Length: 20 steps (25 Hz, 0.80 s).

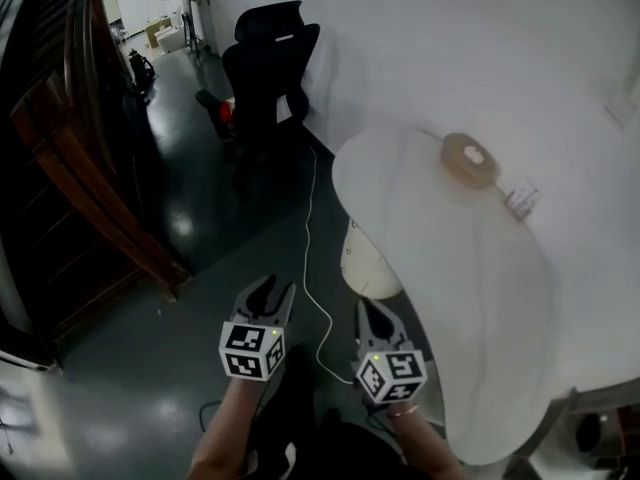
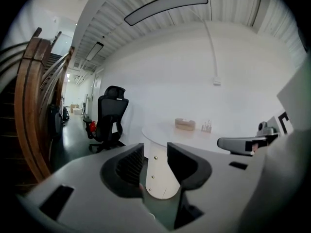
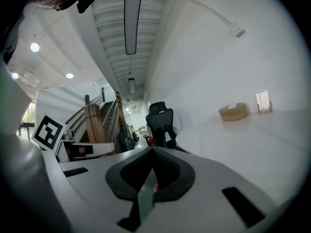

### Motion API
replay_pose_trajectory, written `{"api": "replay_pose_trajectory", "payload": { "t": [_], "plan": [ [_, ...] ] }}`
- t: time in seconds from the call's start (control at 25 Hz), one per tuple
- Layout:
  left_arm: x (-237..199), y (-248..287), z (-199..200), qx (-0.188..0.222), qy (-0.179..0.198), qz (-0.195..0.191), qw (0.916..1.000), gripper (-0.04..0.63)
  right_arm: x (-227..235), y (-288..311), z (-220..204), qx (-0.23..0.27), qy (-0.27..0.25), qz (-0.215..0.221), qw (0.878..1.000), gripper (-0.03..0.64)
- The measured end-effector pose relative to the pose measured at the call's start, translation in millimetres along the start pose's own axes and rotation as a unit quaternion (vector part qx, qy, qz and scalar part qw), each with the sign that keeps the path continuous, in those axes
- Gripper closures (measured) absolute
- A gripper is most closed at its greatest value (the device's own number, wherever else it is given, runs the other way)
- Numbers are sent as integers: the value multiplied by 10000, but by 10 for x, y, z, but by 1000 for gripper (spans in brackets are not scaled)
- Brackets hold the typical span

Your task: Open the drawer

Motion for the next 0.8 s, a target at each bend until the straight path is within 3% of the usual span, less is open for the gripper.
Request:
{"api": "replay_pose_trajectory", "payload": {
  "t": [0.48, 0.8],
  "plan": [
    [-1000, 1324, -32, -542, 185, -365, 9977, 436, 233, 1407, -115, -646, 202, -425, 9968, 614],
    [-1066, 2321, -703, -806, 472, -793, 9925, 426, 708, 2080, -751, -902, 295, -734, 9928, 614]
  ]
}}
Point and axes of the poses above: the fingertips, and each gripper's own axes: y forward along the fingers, x to its right, z out of its top, the point moved 1 cm from there along -y, backward along the fingers, and after that the axes turned 10 degrees about -x, right-handed, at the moved point
